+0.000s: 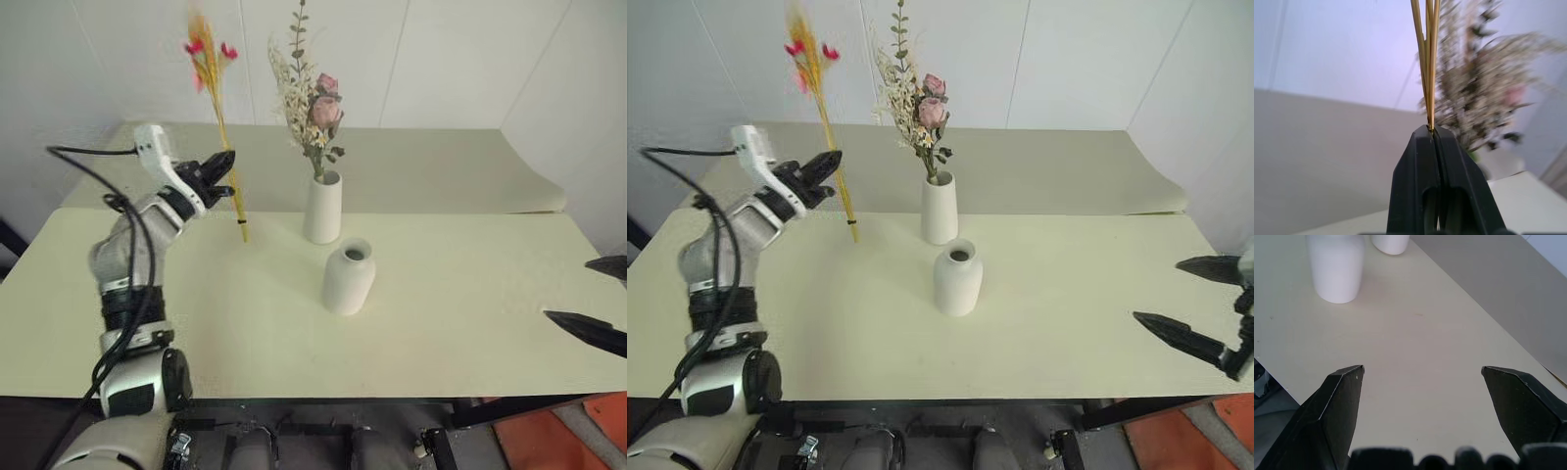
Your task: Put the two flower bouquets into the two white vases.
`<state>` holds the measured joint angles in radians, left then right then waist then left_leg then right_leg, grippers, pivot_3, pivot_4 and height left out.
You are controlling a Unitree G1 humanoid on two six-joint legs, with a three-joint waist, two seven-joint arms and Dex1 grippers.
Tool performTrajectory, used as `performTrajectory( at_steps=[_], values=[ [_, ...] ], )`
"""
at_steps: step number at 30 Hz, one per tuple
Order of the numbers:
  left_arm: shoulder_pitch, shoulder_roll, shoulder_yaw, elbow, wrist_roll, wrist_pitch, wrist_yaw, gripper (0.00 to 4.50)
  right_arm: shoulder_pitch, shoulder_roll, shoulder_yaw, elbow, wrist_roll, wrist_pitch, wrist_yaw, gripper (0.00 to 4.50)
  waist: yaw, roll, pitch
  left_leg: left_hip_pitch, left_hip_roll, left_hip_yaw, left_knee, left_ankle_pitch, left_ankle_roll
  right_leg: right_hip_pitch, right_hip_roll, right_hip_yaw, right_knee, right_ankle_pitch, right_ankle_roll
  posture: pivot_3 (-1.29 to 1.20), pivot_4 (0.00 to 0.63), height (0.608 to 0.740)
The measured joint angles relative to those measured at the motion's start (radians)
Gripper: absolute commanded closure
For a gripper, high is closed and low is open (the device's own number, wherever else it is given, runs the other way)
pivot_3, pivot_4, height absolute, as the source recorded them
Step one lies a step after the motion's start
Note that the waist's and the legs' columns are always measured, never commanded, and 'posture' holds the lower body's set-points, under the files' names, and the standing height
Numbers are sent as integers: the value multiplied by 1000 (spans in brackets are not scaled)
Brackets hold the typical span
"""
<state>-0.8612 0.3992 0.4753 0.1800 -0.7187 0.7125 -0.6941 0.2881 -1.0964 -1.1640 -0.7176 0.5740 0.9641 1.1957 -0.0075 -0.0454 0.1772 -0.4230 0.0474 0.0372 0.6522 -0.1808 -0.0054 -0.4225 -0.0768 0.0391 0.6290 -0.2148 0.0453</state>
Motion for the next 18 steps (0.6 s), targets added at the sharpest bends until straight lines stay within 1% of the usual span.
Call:
performTrajectory(
  at_steps=[2,4,7,10,15,18],
  values=[
    [-6,3,43,-25,-132,39,-86,4492,3,13,0,9,-2,-19,1,0,0,0,-1,3,0,0,0,0,0,3,0,0,-1,-1,0,0,150,740],
    [-6,4,33,-28,-183,51,-150,4492,1,27,2,16,-2,-37,-6,0,2,0,-2,4,0,0,1,0,0,5,0,0,0,-1,0,0,150,740],
    [-12,-48,-47,-12,-183,24,-207,4492,1,51,18,18,-4,-51,-37,0,11,-1,-2,3,0,0,3,0,0,5,0,0,0,-1,-1,0,150,740],
    [-35,-106,-120,38,-171,-17,-256,4492,4,70,20,-2,-3,-59,-61,0,12,-1,-2,-1,0,-1,4,0,1,2,0,1,-1,0,0,0,150,740],
    [-78,-175,-185,109,-139,-102,-295,4492,22,100,-7,-51,2,-54,-93,0,8,-1,-2,-1,0,-1,4,-1,2,2,1,1,-1,0,0,0,150,740],
    [-114,-204,-197,171,-127,-152,-328,4492,58,134,-66,-90,9,-35,-97,0,11,-1,-2,-1,0,-1,5,-1,2,2,1,1,-1,0,0,0,150,740]
  ],
)
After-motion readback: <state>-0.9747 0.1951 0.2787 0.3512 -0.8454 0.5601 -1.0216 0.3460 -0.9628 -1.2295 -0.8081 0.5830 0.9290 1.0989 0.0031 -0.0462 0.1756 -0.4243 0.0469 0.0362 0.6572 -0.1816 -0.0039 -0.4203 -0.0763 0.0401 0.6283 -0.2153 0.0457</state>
